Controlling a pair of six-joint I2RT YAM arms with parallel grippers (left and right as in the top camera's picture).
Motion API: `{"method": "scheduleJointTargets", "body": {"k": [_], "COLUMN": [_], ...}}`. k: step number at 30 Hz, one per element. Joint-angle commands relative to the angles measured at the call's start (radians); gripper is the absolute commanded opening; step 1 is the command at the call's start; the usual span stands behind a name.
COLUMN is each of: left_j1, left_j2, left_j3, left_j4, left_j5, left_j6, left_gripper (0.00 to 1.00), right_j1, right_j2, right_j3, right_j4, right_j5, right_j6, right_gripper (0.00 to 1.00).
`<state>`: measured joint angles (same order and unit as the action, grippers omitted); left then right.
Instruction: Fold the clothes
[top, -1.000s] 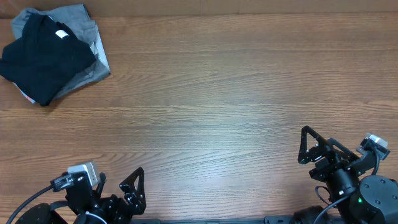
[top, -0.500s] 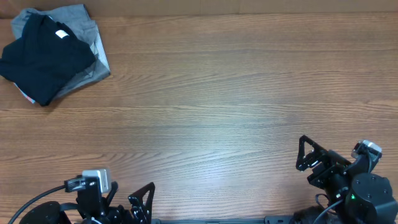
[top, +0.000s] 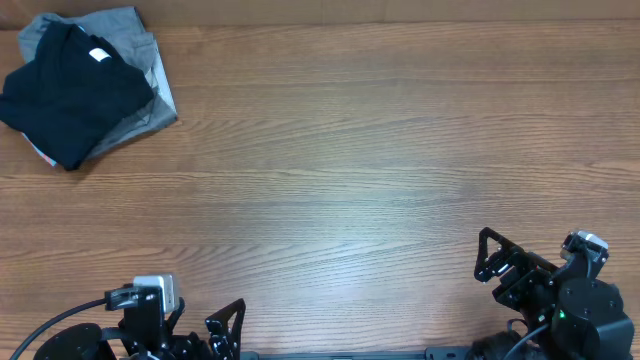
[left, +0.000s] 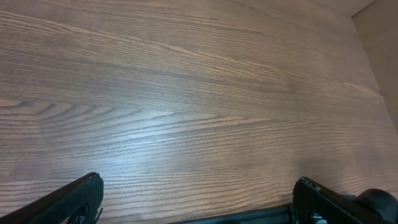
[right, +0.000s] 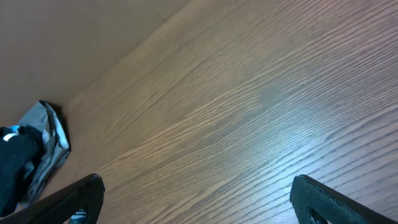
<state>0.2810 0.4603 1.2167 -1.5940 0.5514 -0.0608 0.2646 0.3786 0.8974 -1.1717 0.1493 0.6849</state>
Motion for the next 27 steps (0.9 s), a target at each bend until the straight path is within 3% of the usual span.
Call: {"method": "scheduleJointTargets", "body": {"k": [1, 19, 23, 27], "left_j1": [-0.006, -0.006, -0.006, -0.006], "left_j2": [0.011, 0.011, 0.011, 0.011], "left_j3": [-0.006, -0.006, -0.006, -0.006], "left_j4": [-0.002, -0.002, -0.002, -0.002], "left_j5": [-0.017, -0.017, -0.017, -0.017], "left_j6": [-0.014, -0.014, -0.014, -0.014], "left_gripper": [1.0, 1.0, 1.0, 1.0], "right_j1": [0.008, -0.214, -0.221, -0.221], "right_j2": [-0.005, -0.048, -0.078, -0.109], "right_j3": [-0.002, -0.002, -0.023, -0.126], "right_j4": [0.002, -0.003, 0.059, 0.173], "right_j5": [0.015, 0.047, 0.061, 0.048], "right_j6": [0.004, -0.003, -0.004, -0.093], "right_gripper": [1.0, 1.0, 1.0, 1.0]}}
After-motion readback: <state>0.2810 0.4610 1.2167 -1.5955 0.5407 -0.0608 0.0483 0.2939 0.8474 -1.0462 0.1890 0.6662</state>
